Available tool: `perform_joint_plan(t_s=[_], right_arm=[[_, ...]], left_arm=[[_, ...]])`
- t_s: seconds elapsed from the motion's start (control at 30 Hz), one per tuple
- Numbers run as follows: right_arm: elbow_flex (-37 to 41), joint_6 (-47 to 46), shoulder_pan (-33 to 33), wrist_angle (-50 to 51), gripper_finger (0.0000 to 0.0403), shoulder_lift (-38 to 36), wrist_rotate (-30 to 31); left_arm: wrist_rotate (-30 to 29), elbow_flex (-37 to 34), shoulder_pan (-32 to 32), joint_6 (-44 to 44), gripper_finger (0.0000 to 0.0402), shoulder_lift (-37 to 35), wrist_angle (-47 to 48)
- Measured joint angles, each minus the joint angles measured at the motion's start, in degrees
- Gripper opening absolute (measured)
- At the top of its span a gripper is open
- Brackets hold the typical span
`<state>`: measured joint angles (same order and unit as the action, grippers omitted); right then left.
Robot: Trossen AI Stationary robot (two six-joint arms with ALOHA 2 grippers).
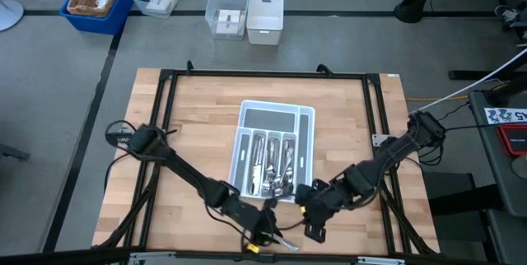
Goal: Sort silverware
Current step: Put the silver table knife into the white cutlery tray
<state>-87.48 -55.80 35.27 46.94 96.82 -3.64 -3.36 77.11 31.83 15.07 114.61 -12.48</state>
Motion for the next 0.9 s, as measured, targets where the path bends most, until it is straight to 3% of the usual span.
perform_joint_plan(t_s=[0.27,0.6,0.9], right_arm=[[0.0,-1.5,4.1,-0.4,0.0120,0.0,0.0],[0.0,-2.8,6.8,-0.7,0.0120,0.0,0.6],[0.0,-2.9,6.9,-0.6,0.0120,0.0,0.5]], left_arm=[[1.9,9.2,0.0,-2.3,0.0085,9.3,12.5],[1.9,9.3,-0.5,-8.0,0.0086,10.7,16.6],[1.8,9.3,-0.5,-6.6,0.0086,12.0,16.5]])
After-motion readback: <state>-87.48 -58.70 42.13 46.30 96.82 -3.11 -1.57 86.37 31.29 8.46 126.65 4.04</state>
